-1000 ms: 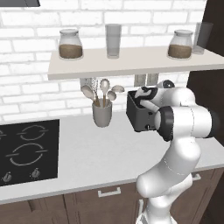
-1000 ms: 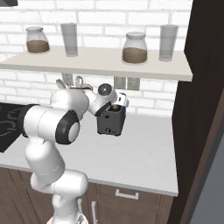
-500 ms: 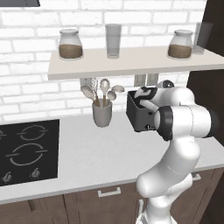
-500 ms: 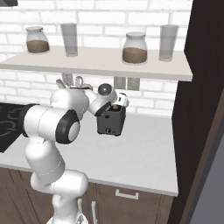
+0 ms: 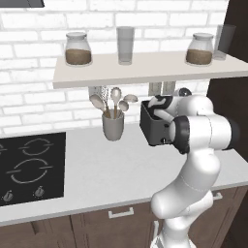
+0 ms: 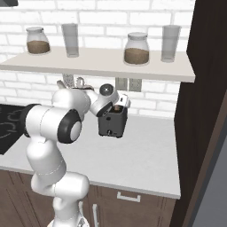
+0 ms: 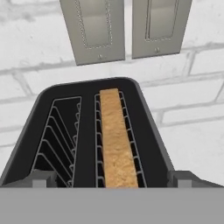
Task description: Start the toaster. Once the lever pops up, take the bread to the plate on the dining counter.
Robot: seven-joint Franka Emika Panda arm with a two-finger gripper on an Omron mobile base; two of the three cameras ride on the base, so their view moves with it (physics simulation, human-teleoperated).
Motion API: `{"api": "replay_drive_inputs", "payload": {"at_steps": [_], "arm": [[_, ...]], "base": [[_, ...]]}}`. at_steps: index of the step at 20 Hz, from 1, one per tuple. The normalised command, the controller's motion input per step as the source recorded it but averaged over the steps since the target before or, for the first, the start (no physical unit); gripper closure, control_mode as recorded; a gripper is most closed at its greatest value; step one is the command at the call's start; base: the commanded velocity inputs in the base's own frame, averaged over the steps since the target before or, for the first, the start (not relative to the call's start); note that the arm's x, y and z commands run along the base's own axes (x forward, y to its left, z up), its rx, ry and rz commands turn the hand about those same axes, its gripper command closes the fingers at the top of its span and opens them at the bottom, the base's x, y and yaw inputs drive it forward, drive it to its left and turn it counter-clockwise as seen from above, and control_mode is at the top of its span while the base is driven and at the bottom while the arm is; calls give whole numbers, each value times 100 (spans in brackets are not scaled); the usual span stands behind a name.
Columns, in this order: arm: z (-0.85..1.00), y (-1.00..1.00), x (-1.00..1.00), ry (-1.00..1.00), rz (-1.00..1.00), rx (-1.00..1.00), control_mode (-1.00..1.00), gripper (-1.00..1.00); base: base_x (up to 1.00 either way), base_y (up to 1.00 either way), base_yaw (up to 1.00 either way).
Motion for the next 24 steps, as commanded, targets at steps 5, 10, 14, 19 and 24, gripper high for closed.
{"api": "replay_drive_inputs", "payload": {"at_steps": [5, 10, 14, 19, 24], "arm": [[-2, 0, 8, 0, 0, 0, -100, -100], [-10, 0, 0, 0, 0, 0, -100, -100], [-8, 0, 0, 0, 0, 0, -100, -100], [0, 0, 0, 0, 0, 0, -100, 100], [0, 0, 0, 0, 0, 0, -100, 100]], "base": [[0, 0, 0], [0, 0, 0], [0, 0, 0], [0, 0, 0], [0, 0, 0]]}}
